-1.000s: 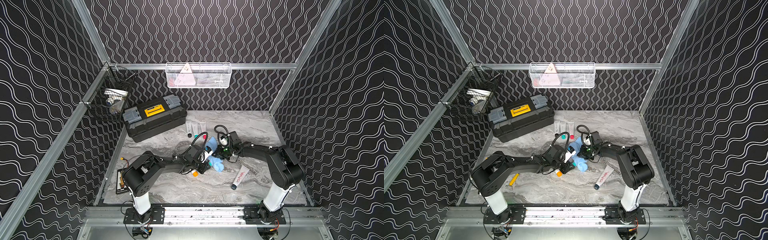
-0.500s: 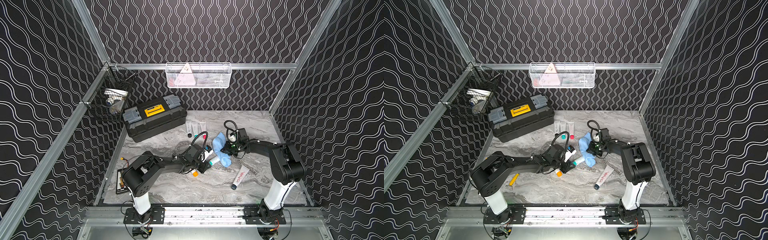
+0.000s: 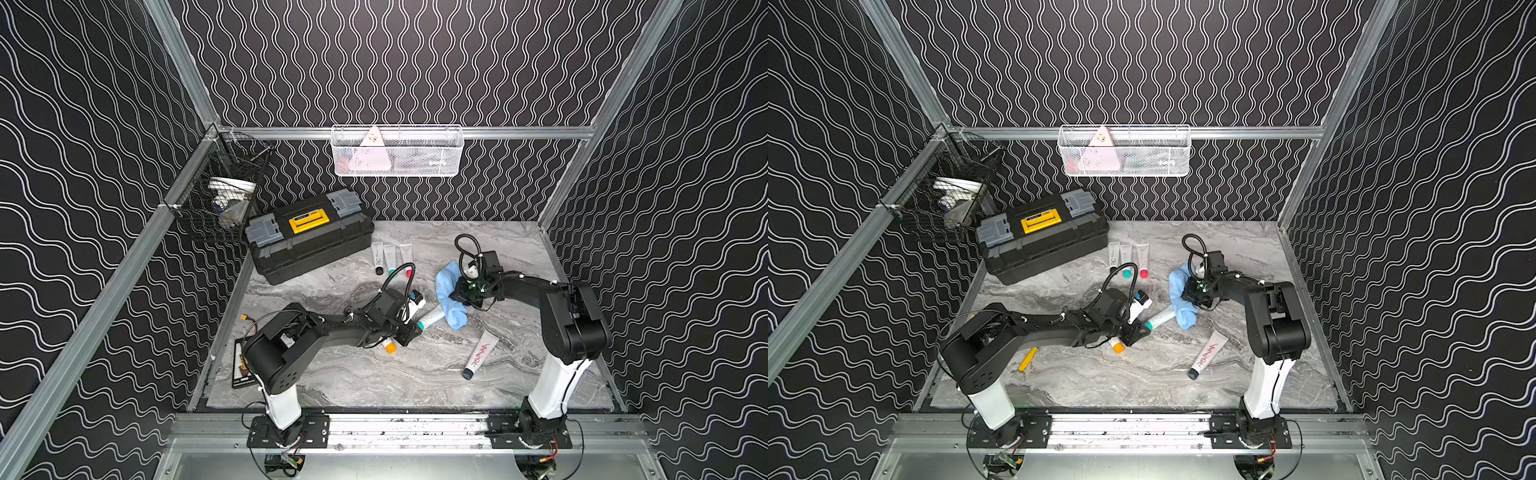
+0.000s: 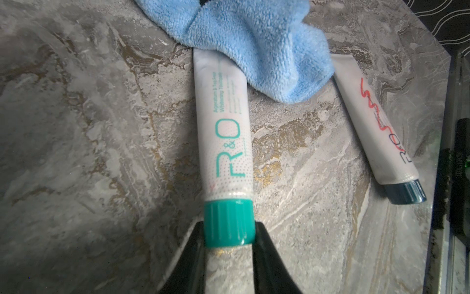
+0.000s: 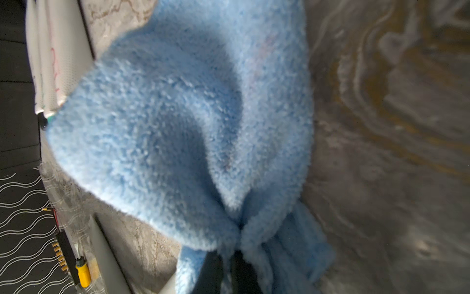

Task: Wipe the surface of the toothpaste tube
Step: Wipe the dirt from the toothpaste tube.

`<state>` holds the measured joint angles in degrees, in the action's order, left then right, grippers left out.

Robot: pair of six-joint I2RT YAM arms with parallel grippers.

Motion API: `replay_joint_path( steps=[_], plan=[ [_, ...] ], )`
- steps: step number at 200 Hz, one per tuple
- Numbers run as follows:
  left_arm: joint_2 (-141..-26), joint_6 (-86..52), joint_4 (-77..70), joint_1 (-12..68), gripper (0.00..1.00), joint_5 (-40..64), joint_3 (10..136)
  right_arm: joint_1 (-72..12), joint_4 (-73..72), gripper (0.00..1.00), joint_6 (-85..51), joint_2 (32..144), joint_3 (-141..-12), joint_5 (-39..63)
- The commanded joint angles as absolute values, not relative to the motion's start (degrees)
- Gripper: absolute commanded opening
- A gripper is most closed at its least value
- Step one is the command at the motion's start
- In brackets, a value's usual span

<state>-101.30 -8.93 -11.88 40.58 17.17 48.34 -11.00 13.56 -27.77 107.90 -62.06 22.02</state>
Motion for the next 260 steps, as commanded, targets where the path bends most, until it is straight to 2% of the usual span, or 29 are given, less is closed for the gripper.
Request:
replay_joint_path(
  steps=[1,100,225,260],
  plan=[
    [-100.8,-8.4,-13.4,40.5,0.18,16.9,48.1,-10.7,16.9,0.0,-27.2,107.8,-62.7,18.6],
    [-101.2,-9.2,-13.5,40.6,0.18,15.8,48.0,-11.5,15.5,0.0,-28.7,105.8,-60.6,24.3],
    [-101.3,-9.8,-14.1,40.6,0.17,15.4,47.9,-27.4,11.0,0.0,-36.9,101.4,-55.8,28.3],
    [-101.7,-10.7,-15.6,40.5,0.16,15.0,47.3,-28.2,8.0,0.0,-38.4,101.0,-55.2,30.9]
  ],
)
